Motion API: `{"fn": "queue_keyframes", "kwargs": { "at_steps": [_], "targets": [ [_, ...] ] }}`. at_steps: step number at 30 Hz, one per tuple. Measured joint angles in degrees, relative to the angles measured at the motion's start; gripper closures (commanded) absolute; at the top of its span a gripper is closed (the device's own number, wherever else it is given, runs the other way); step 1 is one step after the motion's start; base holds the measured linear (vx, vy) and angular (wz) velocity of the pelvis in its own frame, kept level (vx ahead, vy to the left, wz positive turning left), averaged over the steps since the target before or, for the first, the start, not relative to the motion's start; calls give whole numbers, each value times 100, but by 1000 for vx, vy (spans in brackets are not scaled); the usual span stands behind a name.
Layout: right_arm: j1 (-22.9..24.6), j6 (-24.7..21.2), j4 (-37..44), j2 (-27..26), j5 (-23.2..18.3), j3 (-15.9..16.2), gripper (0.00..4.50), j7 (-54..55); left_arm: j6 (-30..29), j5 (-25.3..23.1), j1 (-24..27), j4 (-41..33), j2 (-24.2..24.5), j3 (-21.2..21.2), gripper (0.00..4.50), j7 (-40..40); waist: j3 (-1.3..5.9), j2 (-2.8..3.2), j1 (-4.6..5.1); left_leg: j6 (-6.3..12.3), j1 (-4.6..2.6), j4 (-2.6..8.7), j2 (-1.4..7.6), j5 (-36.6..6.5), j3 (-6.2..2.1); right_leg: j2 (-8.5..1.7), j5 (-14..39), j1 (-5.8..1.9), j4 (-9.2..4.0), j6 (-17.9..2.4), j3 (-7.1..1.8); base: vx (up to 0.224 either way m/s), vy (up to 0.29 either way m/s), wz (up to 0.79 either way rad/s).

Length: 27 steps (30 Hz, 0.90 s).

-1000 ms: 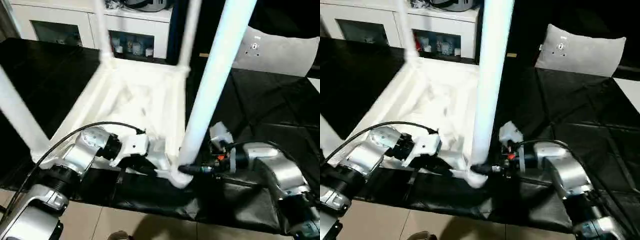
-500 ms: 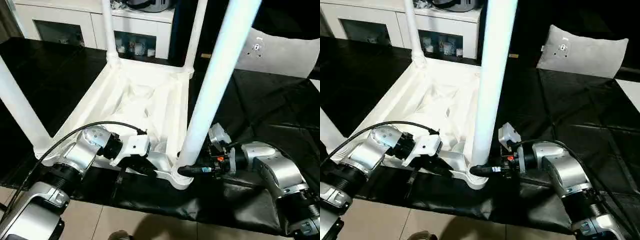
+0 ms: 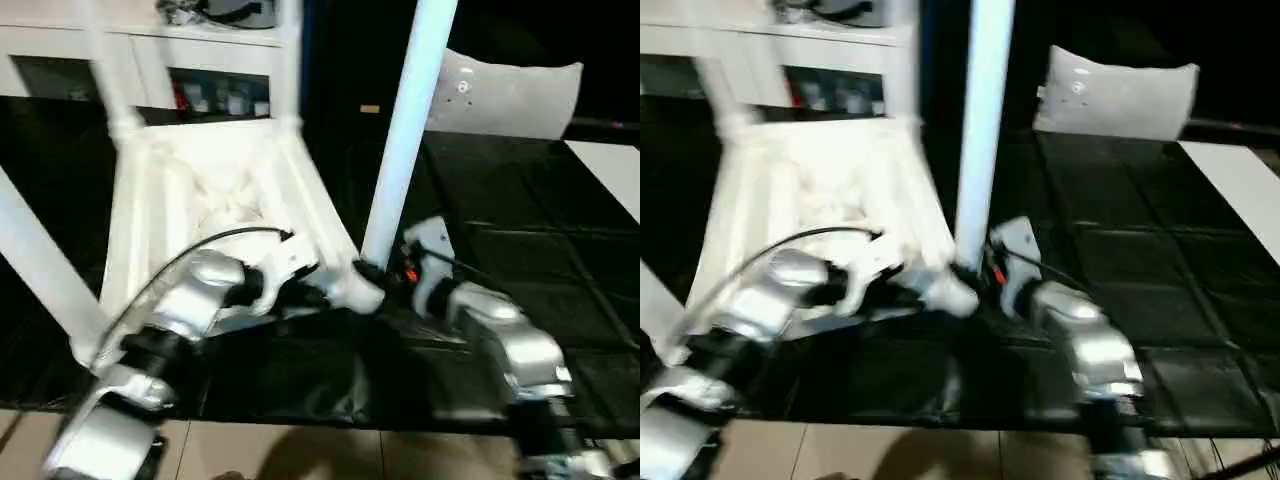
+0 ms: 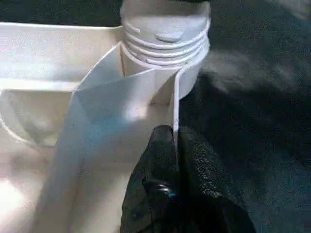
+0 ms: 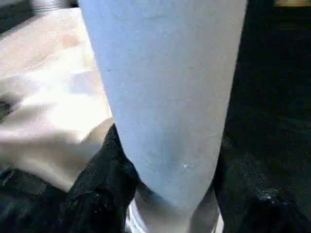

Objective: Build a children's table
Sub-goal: Rotate leg to tighten

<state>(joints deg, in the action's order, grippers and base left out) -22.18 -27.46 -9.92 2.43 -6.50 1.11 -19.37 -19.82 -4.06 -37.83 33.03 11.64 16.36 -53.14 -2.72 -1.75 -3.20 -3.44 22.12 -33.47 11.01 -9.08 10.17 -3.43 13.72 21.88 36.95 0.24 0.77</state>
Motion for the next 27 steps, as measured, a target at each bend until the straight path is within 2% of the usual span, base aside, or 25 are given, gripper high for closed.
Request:
{"fn": "queue_keyframes", "kwargs": {
  "at_steps": [1,3,7,8,11,17,19,22,23,27],
  "targets": [
    [-34,5,-33,-27,19,-15,248,144,-40,-12,-25,2,-53,-19,450,116,0,0,-5,0,4,0,0,0,0,0,0,1,-5,0,0,0,0,0],
    [-91,109,-121,-191,125,-90,183,526,-117,-52,-60,23,-228,-38,450,401,-2,3,-15,2,12,2,-2,-1,0,0,0,0,-24,0,-1,0,0,0],
    [-92,259,-153,-229,170,-93,173,610,-117,-84,-97,21,-293,-21,450,485,-5,8,-22,10,26,21,-5,-5,1,0,-5,-1,-61,8,1,0,0,0],
    [-67,297,-149,-213,174,-93,145,576,-105,-84,-97,20,-292,-20,450,477,-4,10,-26,10,27,27,-5,-5,1,-1,-9,-2,-69,14,3,0,0,0],
    [62,400,-26,-44,97,-88,132,179,15,-88,-97,20,-277,13,450,442,-10,23,-44,13,30,35,-5,-5,2,0,-13,-2,-80,22,5,0,0,0],
    [320,437,246,745,-283,83,87,-1066,403,-19,-6,-29,131,99,450,-183,-13,26,-93,13,30,40,-1,-4,2,3,-13,-1,-81,22,8,0,0,0],
    [359,458,279,1044,-396,167,52,-1585,554,11,35,-58,307,126,450,-456,-13,26,-123,14,30,37,0,-4,2,3,-14,-1,-80,22,8,0,0,0],
    [364,686,268,1687,-495,385,32,-2645,949,95,128,-130,711,215,450,-1063,-14,28,-180,15,31,30,0,-4,2,2,-15,-4,-80,23,7,0,0,0],
    [361,754,252,1827,-513,388,8,-2946,1064,119,159,-177,834,255,450,-1292,-14,27,-208,15,31,30,0,-4,1,2,-15,-6,-80,23,10,0,0,0],
    [333,927,166,2157,-778,568,8,-4038,1531,163,167,-201,1235,439,450,-2073,-14,26,-276,19,32,23,0,-5,2,-1,-15,-10,-80,22,11,0,0,0]
  ]
}}
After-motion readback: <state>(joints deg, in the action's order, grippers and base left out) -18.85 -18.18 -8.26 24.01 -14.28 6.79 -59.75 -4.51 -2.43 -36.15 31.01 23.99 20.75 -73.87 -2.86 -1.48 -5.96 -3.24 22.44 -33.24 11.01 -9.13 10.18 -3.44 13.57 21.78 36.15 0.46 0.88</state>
